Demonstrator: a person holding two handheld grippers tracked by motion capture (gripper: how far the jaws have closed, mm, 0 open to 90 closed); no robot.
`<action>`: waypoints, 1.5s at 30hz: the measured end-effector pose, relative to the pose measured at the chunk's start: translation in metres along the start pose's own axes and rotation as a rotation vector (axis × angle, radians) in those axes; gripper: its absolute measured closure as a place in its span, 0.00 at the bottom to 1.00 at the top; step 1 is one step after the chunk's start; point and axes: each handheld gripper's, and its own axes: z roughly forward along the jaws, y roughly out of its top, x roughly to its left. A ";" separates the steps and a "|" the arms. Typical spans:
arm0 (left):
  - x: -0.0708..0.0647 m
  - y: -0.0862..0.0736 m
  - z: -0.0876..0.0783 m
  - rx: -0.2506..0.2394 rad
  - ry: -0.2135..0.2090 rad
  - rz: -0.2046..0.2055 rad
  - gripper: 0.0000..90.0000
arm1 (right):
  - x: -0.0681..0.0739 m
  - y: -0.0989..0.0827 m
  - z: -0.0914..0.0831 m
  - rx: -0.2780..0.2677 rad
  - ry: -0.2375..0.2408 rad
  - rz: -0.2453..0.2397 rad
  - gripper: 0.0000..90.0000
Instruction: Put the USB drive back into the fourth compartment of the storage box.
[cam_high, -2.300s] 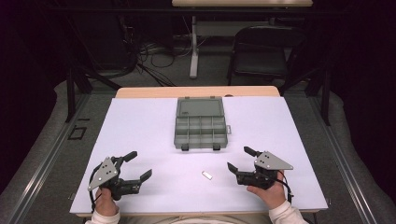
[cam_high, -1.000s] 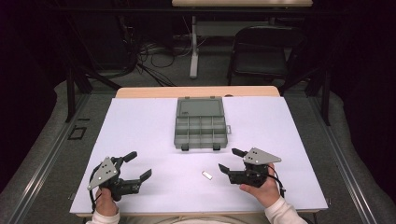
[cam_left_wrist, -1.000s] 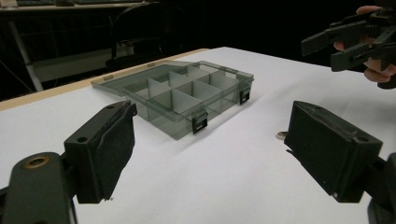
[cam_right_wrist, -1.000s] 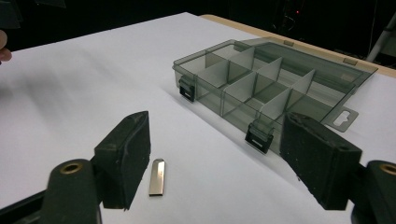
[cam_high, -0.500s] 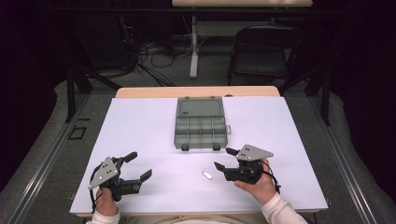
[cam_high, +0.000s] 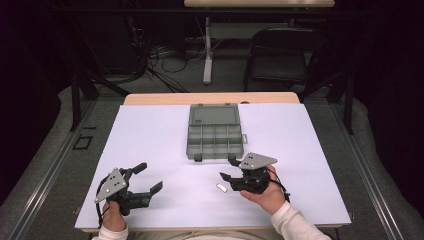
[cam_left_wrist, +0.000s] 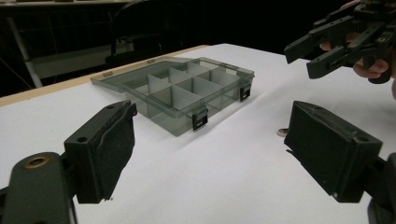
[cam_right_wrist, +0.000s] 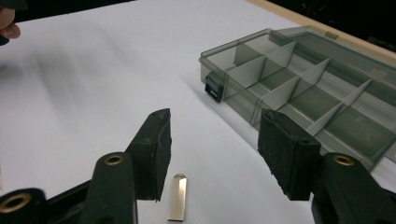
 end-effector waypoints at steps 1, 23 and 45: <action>0.000 0.000 0.000 -0.001 0.002 -0.001 0.17 | 0.000 0.001 0.005 0.015 0.011 -0.001 0.49; 0.000 0.000 0.001 0.001 -0.001 -0.007 0.17 | 0.005 -0.007 0.031 0.089 0.020 -0.034 0.49; 0.001 0.000 0.000 0.006 -0.004 -0.007 0.17 | 0.009 -0.022 0.039 0.151 0.057 0.031 0.64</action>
